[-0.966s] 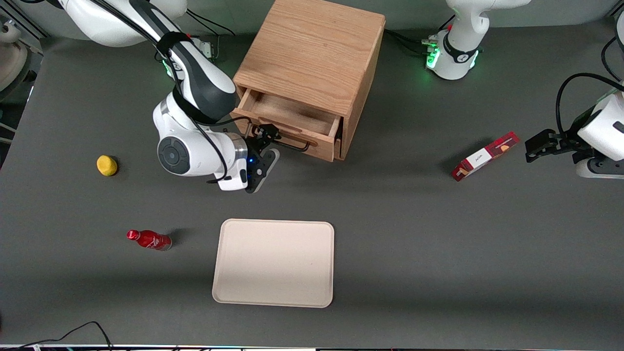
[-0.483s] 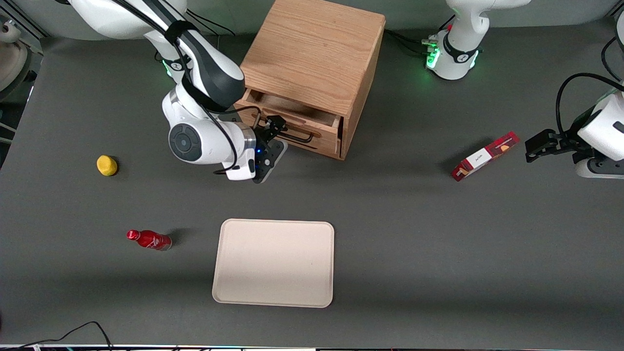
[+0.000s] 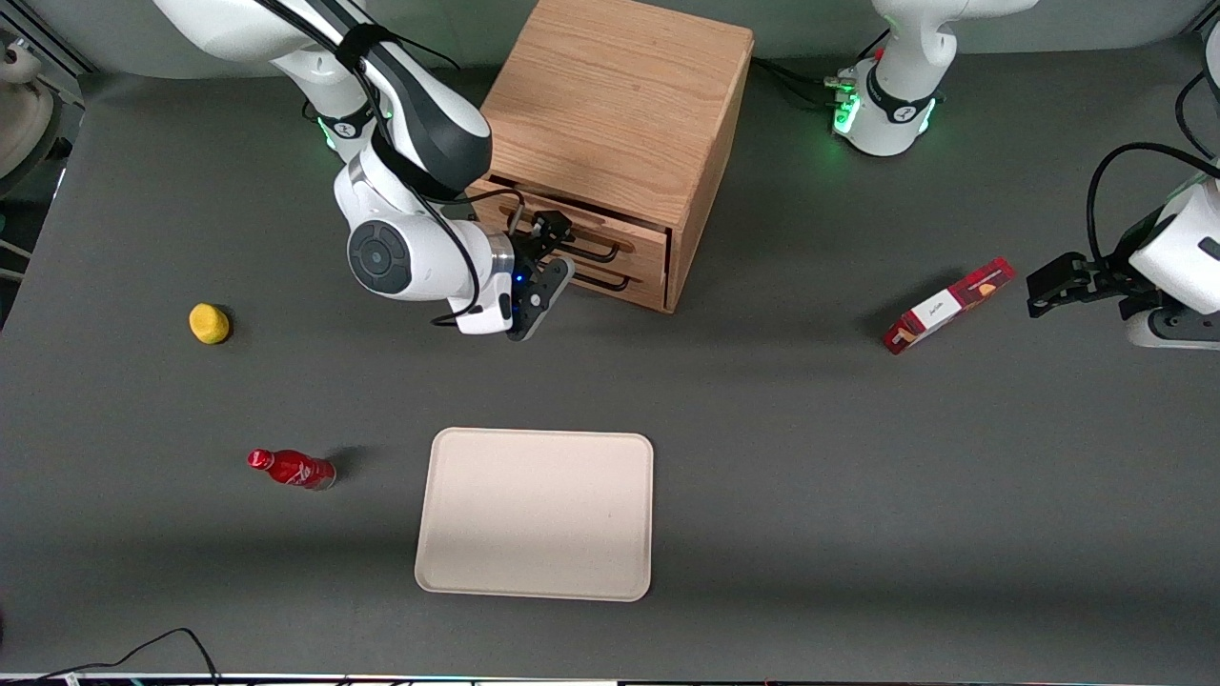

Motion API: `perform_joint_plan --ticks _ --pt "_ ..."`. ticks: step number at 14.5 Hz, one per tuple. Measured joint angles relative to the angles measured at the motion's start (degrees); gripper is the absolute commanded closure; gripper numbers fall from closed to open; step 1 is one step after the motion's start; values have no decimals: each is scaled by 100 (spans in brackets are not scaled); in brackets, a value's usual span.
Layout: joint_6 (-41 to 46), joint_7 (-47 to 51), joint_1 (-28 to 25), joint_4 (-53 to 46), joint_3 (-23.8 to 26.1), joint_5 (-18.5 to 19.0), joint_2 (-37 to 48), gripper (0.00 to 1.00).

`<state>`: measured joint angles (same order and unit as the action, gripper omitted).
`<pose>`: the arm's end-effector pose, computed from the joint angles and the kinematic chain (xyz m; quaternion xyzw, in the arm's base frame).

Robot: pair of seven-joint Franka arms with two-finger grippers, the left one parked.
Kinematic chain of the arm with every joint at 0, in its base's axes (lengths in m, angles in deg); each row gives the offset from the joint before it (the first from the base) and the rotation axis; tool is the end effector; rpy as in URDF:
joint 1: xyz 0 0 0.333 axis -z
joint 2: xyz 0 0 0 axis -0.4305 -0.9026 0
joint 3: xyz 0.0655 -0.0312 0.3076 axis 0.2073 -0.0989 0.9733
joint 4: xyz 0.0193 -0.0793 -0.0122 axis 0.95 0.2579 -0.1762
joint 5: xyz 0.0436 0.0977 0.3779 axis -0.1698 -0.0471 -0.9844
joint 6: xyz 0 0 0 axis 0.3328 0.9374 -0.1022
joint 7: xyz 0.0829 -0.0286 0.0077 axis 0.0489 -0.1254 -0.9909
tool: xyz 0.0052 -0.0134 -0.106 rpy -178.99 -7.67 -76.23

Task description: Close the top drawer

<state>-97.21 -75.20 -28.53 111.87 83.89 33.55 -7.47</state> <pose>0.4940 0.3688 0.3723 -0.8874 -0.3671 0.1314 0.2461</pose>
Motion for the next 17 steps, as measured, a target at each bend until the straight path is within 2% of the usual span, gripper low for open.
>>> perform_joint_plan --ticks 12,17 --pt "-381 276 81 346 197 -97 279 0" --pt "325 596 218 -290 241 -146 417 0"
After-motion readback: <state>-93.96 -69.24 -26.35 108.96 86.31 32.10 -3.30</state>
